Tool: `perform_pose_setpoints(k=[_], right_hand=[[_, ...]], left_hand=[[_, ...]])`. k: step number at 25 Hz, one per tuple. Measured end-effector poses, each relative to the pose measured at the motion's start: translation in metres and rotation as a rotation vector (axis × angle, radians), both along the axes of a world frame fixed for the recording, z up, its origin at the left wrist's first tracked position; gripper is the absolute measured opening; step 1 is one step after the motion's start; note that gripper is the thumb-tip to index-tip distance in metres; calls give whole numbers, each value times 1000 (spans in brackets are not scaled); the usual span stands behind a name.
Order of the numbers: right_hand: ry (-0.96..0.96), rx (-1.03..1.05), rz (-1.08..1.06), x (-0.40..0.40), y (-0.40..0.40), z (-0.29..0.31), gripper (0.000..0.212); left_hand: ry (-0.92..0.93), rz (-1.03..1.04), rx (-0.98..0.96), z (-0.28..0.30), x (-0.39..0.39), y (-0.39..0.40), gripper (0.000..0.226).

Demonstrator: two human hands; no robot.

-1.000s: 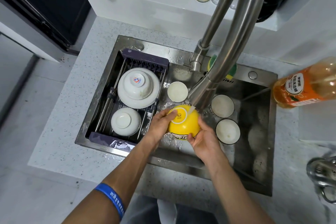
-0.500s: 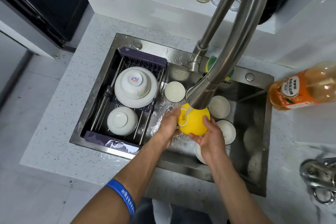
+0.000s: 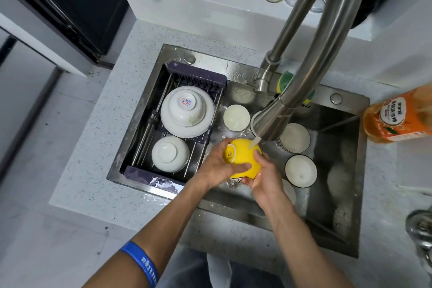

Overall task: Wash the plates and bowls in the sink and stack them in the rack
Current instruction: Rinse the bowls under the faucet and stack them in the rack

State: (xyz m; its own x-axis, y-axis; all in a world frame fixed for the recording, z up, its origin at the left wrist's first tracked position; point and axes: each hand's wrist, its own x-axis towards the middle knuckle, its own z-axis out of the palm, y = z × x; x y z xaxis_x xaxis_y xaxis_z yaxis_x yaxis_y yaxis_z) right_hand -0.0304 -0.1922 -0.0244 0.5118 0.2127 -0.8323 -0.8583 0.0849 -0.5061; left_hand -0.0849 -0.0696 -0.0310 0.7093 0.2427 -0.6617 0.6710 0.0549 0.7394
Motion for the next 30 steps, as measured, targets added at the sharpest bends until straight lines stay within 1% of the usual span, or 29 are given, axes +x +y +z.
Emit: perform_pose_setpoints(k=[2,3,7,10,11,13,15,17,23,28,30], right_hand=[[16,51,56,-5,11,3,32],[28,75,87,-8,16,4,31],[23,183,251,-12,21,11,27],[-36,131,348,-12,14,6,26],[-34,93,340,-14,11,2,27],[-14,36,305,-17,5,-5,29],[12,4,277,-19,0,-12,32],[24,-26,289,-21,-4,-19,34],[32,-78,295,-21,-14,-29,33],[40,-108,302,-24,-15,-37,30],[52,-121,301,-25,-16,-38,28]], left_hand=[[17,-75,127,0,-8,7,107],[13,-80,180,2,-11,12,111],[-54,-61,351,15,-27,32,104],[-65,-9,560,20,-56,57,114],[-40,7,657,19,-67,67,115],[78,-19,836,14,-84,84,115],[199,-94,939,4,-90,93,114],[247,-145,967,-8,-90,95,112],[277,-219,1000,-29,-81,98,111],[316,-257,897,-36,-88,104,117],[323,-297,914,-29,-87,102,113]])
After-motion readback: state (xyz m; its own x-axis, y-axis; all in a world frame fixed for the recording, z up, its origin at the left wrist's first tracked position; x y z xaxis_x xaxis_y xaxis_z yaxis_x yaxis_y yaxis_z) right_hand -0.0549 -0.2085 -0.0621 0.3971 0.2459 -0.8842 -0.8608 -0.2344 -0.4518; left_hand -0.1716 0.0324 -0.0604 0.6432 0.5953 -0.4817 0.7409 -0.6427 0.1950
